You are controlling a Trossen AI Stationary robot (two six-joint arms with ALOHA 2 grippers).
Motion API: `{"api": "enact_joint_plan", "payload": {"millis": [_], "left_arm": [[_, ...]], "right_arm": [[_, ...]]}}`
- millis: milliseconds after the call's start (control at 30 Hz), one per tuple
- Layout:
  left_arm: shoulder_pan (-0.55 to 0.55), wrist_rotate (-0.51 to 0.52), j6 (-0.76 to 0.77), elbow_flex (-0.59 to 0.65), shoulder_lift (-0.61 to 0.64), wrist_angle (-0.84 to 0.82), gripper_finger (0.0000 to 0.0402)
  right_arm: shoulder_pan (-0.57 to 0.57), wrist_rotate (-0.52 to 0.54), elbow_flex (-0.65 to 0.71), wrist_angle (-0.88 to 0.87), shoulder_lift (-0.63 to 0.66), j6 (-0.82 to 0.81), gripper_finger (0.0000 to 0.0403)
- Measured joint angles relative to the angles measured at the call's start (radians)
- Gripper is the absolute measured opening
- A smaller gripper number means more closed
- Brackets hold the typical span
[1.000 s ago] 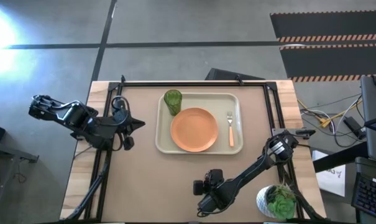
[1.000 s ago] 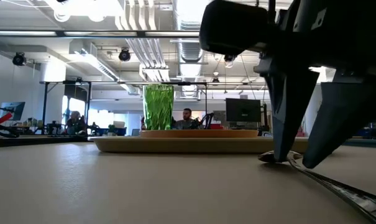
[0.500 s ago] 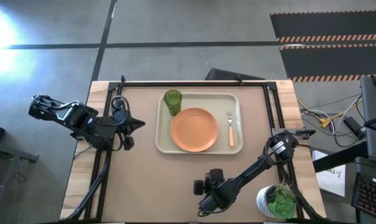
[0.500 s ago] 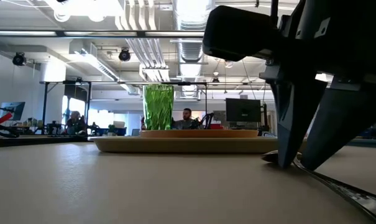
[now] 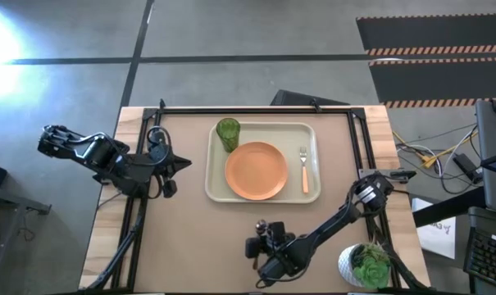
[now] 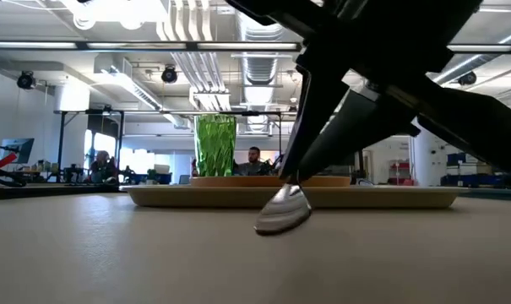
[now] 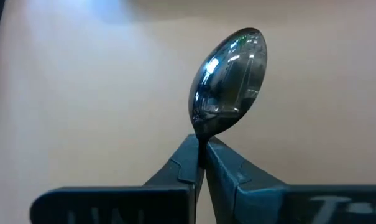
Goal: Pick and place plate/cup/fork/spoon on tray
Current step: Put the black spoon on the light brown serving tray to the right of the orange plate
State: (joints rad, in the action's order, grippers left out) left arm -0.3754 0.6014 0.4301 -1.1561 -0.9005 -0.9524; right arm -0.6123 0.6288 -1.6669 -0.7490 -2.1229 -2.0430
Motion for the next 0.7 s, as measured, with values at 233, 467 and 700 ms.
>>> {"api": "enact_joint_plan", "payload": {"millis": [233,467,700], "left_arm": [[0.0,0.0,0.0,0.0,0.0,0.0,0.0],[0.0,0.0,-0.001,0.0,0.0,-0.009,0.0],[0.0,0.0,-0.022,0.0,0.0,-0.009,0.0]], "right_arm": [[-0.001,-0.104,0.0,-0.076,0.004,-0.008,0.0009],[-0.001,-0.445,-0.015,-0.321,0.018,-0.026,0.0009],[-0.003,-0.565,-0.187,-0.687,0.023,-0.014,0.0008]]}}
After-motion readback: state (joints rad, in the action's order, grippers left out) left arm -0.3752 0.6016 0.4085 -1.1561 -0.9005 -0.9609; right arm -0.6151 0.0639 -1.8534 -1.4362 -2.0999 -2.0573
